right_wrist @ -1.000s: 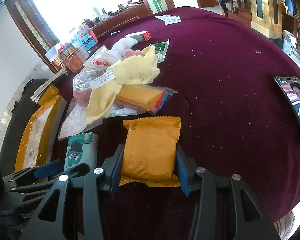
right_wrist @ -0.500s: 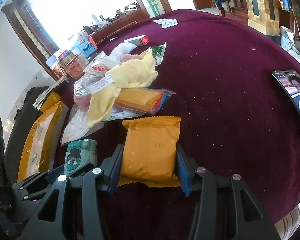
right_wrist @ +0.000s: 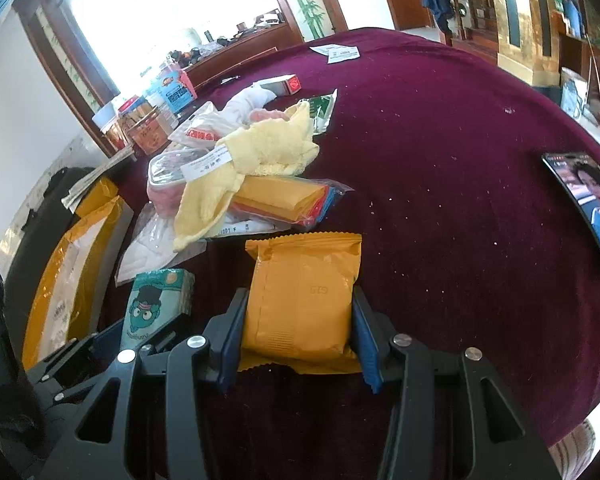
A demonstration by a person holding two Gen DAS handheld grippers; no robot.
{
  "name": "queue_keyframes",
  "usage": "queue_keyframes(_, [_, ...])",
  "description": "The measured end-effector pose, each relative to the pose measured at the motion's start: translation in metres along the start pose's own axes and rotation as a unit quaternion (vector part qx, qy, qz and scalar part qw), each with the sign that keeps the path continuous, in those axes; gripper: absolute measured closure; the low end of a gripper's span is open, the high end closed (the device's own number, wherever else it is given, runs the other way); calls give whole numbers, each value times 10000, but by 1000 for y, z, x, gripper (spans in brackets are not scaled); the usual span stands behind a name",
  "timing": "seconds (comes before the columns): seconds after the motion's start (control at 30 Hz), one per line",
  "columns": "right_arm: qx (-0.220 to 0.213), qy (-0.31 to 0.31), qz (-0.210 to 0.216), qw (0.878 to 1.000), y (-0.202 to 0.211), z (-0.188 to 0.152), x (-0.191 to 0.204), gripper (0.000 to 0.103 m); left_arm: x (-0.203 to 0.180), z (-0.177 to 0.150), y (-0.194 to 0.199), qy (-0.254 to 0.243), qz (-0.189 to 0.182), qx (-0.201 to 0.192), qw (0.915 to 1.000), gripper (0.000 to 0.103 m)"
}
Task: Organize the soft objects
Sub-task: 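Grasp the orange padded packet with the right gripper while the left grasps the teal tissue pack, then lift both packs and carry them over the yellow tray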
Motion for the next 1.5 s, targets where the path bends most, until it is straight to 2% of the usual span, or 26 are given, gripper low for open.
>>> queue_keyframes(0.1, [29,-80,144,9999,1,1,-2,56,0,2,0,-52,-2,87,9999,54])
queue_keyframes(0.2, [193,-307,598,9975,2,0,-3,57,0,2,3,-66,41,211,9997,61])
queue_keyframes(0.3, [244,-308,918,9950,6,-3,5,57,1,2,12,-38,-32,238,9997,61])
queue_keyframes(0.4, [259,-176,1281,9913,13,-6,19,57,10,3,28,140,-281,174,9994,61])
queue_keyframes(0.47, [261,-92,1432,9893,18,-7,27,57,17,3,40,271,-456,138,9985,61])
queue_keyframes(0.6, [299,156,1687,9851,26,-10,51,57,39,4,67,545,-577,5,9968,61])
queue_keyframes(0.77, [396,613,2005,9770,34,-11,91,57,83,5,99,913,-242,-207,9953,61])
queue_keyframes(0.87, [637,959,2398,9640,34,-15,125,57,113,4,109,1106,102,-268,9935,61])
queue_keyframes(1.0, [992,1352,2673,9489,27,-27,164,57,161,-3,118,1521,506,-285,9867,61])
queue_keyframes(1.13, [1374,1669,2793,9355,13,-41,196,57,202,-16,114,1881,829,-79,9786,61])
queue_keyframes(1.2, [1498,1809,2848,9294,9,-47,209,57,214,-22,109,2029,855,14,9754,61])
queue_keyframes(1.5, [1755,2140,2598,9251,-10,-78,234,56,227,-36,80,2044,811,372,9748,58])
Point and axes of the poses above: each gripper's, at about its wrist camera, not at the fingertips, and y roughly against the way its jaws point, x to its left, z to its top, the point moved 5 cm from there along -y, roughly the way its jaws point, and after that the axes turned 7 degrees about -y, right-handed, at the moved point
